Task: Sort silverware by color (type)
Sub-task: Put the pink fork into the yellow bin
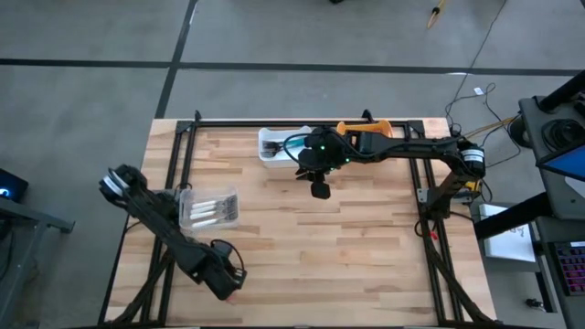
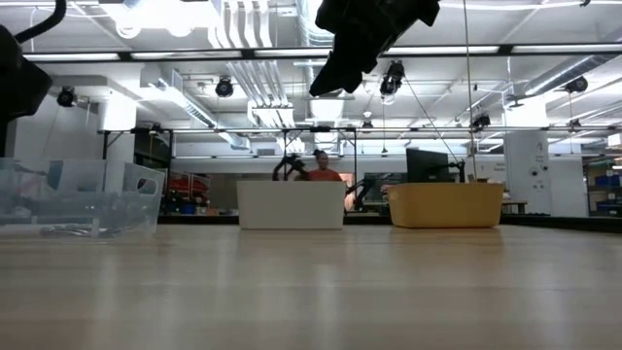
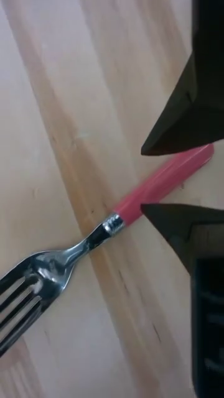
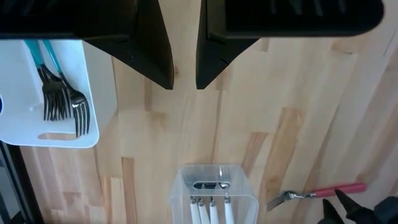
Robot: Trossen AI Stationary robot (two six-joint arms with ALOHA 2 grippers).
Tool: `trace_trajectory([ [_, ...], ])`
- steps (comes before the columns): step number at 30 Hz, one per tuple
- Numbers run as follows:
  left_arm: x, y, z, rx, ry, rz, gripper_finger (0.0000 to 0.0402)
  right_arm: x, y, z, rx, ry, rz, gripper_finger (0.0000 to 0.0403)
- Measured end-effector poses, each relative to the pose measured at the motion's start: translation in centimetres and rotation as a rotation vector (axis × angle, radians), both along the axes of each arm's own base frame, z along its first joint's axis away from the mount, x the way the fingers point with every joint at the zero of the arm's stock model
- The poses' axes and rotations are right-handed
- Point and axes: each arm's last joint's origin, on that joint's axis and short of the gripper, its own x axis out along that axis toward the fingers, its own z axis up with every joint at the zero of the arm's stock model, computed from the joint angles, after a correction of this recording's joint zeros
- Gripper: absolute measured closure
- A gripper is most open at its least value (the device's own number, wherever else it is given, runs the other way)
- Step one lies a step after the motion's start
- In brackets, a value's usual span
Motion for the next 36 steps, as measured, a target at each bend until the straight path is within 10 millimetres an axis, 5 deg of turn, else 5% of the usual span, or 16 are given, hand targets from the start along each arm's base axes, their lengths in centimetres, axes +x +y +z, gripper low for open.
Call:
trace_trajectory([
  [9, -0.2, 0.2, -0.7, 0.052, 0.037, -0.011, 0.0216, 0.0, 0.0, -0.1, 0.002, 0.004, -0.001, 0.0344],
  [18, -0.5, 0.8, -1.2, 0.135, 0.012, -0.001, 0.0209, -0.1, 0.0, -1.1, 0.007, 0.033, 0.000, 0.0344],
  [28, -0.4, 0.4, -2.8, 0.177, 0.032, 0.035, 0.0238, -0.3, 0.1, -1.9, 0.014, 0.073, 0.001, 0.0344],
  [36, 0.2, -0.7, -2.5, 0.215, 0.055, 0.008, 0.0303, -0.4, 0.1, -2.2, 0.019, 0.085, 0.000, 0.0344],
])
